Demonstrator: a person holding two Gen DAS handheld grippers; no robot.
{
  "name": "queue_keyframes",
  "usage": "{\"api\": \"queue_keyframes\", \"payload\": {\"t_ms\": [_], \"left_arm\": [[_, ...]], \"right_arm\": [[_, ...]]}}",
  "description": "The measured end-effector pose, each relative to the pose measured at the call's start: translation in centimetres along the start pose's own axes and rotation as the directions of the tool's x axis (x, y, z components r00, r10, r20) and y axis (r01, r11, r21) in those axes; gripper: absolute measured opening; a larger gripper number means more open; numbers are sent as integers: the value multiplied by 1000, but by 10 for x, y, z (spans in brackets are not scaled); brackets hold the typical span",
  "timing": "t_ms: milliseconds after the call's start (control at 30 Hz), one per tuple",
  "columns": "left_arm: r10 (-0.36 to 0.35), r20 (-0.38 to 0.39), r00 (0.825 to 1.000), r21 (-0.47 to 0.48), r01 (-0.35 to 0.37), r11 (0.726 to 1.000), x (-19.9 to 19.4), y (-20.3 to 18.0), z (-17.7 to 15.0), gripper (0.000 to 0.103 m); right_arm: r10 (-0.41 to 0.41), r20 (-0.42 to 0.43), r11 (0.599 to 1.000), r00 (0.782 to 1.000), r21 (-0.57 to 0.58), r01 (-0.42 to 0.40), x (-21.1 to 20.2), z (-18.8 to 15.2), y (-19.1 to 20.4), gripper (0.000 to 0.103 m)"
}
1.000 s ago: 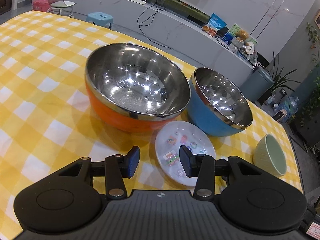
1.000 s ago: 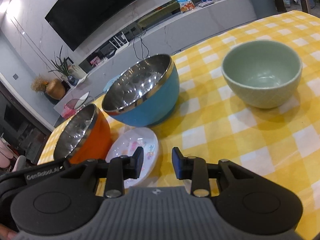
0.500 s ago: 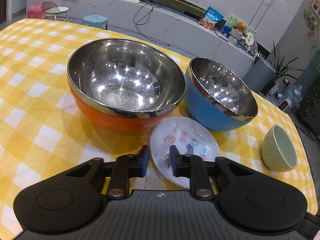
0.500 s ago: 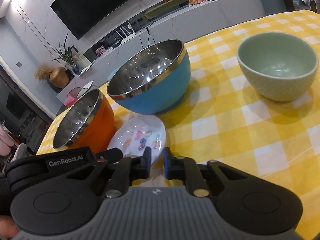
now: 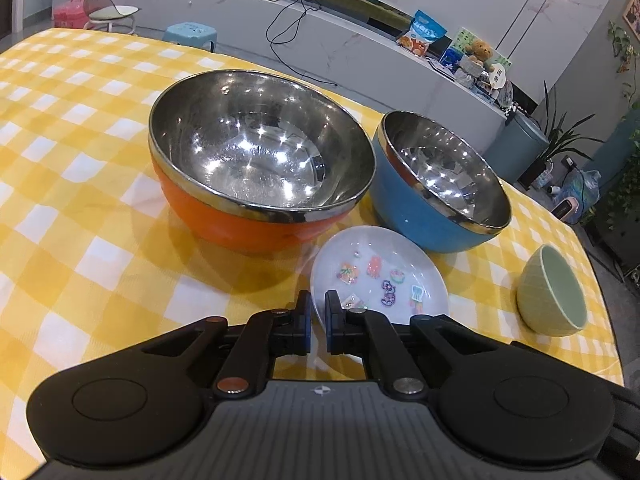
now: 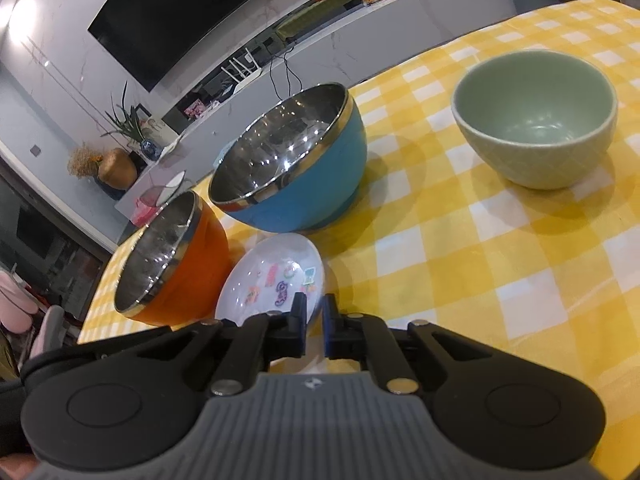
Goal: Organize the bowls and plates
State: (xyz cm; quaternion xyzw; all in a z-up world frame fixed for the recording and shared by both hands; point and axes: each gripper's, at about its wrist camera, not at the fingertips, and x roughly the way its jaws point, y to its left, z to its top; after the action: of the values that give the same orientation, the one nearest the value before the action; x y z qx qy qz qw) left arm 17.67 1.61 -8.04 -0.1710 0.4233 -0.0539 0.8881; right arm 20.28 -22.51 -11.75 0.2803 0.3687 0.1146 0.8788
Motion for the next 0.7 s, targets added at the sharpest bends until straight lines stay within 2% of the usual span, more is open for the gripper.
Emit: {"api": "queue_keyframes", "payload": {"t_ms": [400,700], "left_arm": [[-14,18,1000,-16,14,1000,-54,-1,-5,5],[12,7,1000,-69,-11,998,-110,13,-27,5]], "right_arm": [[43,-8,999,999,17,-43,-37,-10,15,3],[79,-89,997,993,-19,-81,-74,-37,36,4]]}}
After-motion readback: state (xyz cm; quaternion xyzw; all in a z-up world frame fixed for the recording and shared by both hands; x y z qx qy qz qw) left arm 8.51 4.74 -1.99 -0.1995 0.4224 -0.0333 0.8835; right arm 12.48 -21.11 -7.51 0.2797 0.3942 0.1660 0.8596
